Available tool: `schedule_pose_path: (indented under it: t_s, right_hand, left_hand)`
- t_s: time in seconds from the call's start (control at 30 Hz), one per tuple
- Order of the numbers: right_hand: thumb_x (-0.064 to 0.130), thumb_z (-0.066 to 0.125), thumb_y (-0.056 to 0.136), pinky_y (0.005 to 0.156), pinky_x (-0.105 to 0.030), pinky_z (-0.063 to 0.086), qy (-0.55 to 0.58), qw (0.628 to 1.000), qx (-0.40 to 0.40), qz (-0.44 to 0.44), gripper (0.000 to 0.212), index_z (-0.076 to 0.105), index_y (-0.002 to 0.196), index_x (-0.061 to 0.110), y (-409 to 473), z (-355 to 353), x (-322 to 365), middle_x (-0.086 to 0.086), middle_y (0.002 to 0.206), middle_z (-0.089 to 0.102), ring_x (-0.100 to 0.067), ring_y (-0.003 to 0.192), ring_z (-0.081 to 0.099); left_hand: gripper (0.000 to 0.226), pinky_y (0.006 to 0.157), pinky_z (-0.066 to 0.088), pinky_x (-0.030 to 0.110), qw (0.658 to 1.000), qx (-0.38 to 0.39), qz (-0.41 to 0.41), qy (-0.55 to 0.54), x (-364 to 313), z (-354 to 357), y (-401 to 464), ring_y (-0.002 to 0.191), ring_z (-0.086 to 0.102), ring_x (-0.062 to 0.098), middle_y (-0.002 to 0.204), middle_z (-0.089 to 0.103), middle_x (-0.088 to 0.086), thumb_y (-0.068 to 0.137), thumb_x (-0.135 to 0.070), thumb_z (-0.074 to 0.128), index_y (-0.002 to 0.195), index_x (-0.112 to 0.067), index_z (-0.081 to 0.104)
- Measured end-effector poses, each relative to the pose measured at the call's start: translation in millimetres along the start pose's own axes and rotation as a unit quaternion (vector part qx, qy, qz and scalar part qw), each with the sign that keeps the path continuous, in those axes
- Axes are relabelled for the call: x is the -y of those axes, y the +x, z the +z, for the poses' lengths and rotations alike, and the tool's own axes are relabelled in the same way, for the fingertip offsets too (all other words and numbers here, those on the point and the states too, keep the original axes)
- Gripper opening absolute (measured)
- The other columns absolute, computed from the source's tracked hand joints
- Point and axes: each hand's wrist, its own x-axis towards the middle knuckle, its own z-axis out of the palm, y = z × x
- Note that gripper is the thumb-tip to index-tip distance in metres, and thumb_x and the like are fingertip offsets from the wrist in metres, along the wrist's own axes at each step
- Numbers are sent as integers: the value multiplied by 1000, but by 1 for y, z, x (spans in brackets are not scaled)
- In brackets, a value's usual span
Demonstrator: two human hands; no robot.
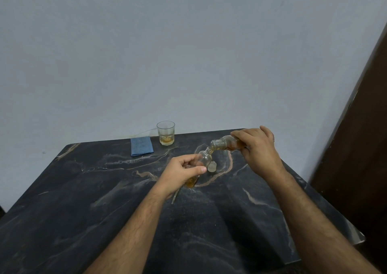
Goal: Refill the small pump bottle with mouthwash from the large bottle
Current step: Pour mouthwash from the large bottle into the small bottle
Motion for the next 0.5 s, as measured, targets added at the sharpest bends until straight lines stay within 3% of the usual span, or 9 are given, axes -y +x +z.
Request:
schedule_pose_path:
  t_s: [0.5]
  right_hand:
    - [-2, 62, 84, 112, -53, 23, 4, 1000, -4, -3, 37, 68, 113, 21, 2, -3, 4, 4, 103, 70, -24, 102, 60]
  left_hand:
    - [49, 79, 53, 12, 1000, -9, -2, -13, -5, 1, -2, 102, 68, 1, 110, 74, -6, 80, -17, 80, 128, -18, 65]
